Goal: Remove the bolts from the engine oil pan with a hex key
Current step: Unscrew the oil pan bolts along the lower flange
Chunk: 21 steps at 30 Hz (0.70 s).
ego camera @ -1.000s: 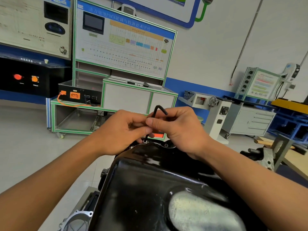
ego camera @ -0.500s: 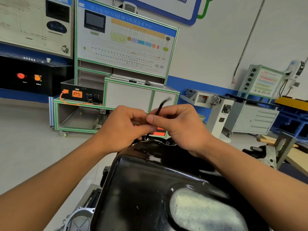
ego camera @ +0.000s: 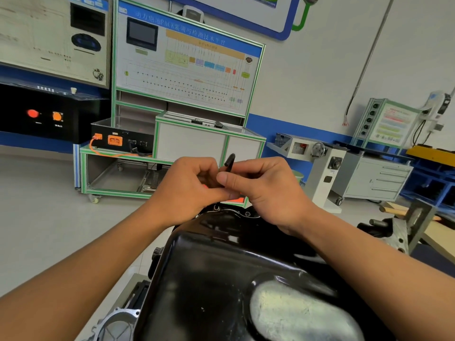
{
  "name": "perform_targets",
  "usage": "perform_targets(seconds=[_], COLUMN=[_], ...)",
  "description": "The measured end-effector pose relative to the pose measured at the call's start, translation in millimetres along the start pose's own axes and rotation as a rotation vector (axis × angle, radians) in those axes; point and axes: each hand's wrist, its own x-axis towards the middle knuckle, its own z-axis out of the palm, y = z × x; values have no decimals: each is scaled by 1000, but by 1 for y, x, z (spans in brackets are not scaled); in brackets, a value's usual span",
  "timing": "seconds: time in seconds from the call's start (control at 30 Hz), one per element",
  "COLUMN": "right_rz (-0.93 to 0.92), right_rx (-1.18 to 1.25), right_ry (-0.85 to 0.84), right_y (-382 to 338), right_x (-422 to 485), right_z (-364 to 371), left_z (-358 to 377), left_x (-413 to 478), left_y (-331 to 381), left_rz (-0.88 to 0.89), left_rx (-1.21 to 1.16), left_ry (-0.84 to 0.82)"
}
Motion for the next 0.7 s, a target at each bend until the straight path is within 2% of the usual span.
perform_targets(seconds=[0.13, 0.17, 0.33, 0.43, 0.5, 0.7], right_rz=[4, 6, 2, -1, -7, -9], right_rx=[-41, -46, -48, -51, -72, -67], right_ry=[16, 14, 5, 16, 28, 21], right_y=[1, 1, 0, 0, 1, 0], right_x=[0, 0, 0, -1, 0, 0], right_z=[0, 0, 2, 1, 1, 2], left_z=[-10, -12, -4, -5, -10, -1], left_x=[-6, -7, -2, -2, -4, 0], left_y=[0, -1, -1, 2, 4, 5], left_rz=[-16, -6, 2, -20, -22, 10], left_rx=[-9, 14, 42, -29, 16, 54], left_ry=[-221, -231, -21, -160, -256, -78])
